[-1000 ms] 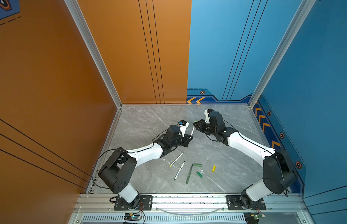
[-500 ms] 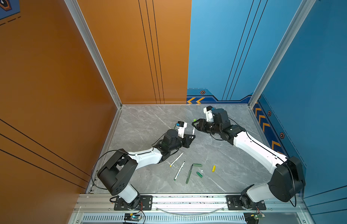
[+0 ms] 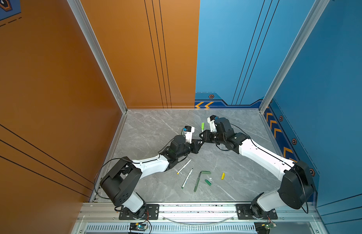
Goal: Insert pens into pen caps
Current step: Place the pen at the center of the table.
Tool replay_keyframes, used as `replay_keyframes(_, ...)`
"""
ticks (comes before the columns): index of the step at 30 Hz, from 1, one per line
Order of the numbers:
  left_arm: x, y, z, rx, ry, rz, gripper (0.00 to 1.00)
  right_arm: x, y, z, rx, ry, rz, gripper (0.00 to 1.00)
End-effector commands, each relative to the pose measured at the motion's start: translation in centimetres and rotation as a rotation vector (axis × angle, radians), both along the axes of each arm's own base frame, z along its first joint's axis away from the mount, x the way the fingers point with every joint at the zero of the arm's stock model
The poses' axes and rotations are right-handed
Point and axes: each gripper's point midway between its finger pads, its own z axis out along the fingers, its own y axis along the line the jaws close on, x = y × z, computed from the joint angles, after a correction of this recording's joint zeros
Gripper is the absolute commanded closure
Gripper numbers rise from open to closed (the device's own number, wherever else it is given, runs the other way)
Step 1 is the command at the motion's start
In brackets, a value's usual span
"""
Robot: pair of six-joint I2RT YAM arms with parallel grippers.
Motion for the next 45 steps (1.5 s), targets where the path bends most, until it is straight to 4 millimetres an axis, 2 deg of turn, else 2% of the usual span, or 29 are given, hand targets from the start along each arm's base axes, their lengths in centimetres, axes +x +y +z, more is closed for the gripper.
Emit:
replay_keyframes(1, 0.2, 0.2, 0.9, -0.028, -0.010, 0.029, 1.00, -0.2, -0.9, -0.6, -0.056, -0.015, -0.034, 0.87)
replay_keyframes(5, 0.2, 0.2, 1.0, -0.030, -0.010, 0.024, 1.00, 0.0, -1.0, -0.4, -0.061, -0.023, -0.052, 1.00)
replay_keyframes(7, 0.0, 0.4, 1.0, -0.030, -0.012, 0.025, 1.00, 0.4, -1.3, -0.6, -0.067, -0.020, -0.074, 1.00)
replay_keyframes(11, -0.7, 1.5, 0.7, -0.012, -0.027, 0.035, 0.75, 1.6, -1.8, -2.0, -0.072, 0.041, -0.101, 1.00)
replay_keyframes(12, -1.0, 2.0, 0.6, -0.006, -0.033, 0.044, 0.68, 2.0, -1.8, -2.5, -0.070, 0.061, -0.105, 1.00)
replay_keyframes(15, -1.5, 4.0, -0.1, 0.041, -0.036, 0.090, 0.57, 3.2, -1.5, -3.8, -0.056, 0.113, -0.105, 1.00)
replay_keyframes(18, -1.9, 6.5, -0.9, 0.131, -0.035, 0.156, 0.53, 4.4, -1.0, -5.8, -0.061, 0.168, -0.099, 1.00)
replay_keyframes(23, -2.4, 10.1, -0.9, 0.315, -0.062, 0.233, 0.47, 6.4, 0.7, -8.8, -0.058, 0.250, -0.072, 1.00)
replay_keyframes(27, -2.6, 12.1, -0.7, 0.413, -0.077, 0.273, 0.40, 7.8, 1.6, -10.7, -0.074, 0.290, -0.059, 1.00)
replay_keyframes(31, -2.7, 12.7, -0.4, 0.438, -0.086, 0.279, 0.37, 9.0, 2.2, -12.8, -0.087, 0.320, -0.060, 1.00)
replay_keyframes(32, -2.6, 12.8, -0.3, 0.440, -0.084, 0.279, 0.37, 9.1, 2.2, -14.0, -0.098, 0.341, -0.061, 1.00)
replay_keyframes(36, -2.5, 12.6, -0.3, 0.436, -0.078, 0.270, 0.37, 9.7, 2.5, -16.3, -0.105, 0.388, -0.056, 1.00)
replay_keyframes(45, -2.7, 11.9, -0.7, 0.427, -0.061, 0.237, 0.36, 10.7, 2.3, -19.1, -0.111, 0.429, -0.048, 1.00)
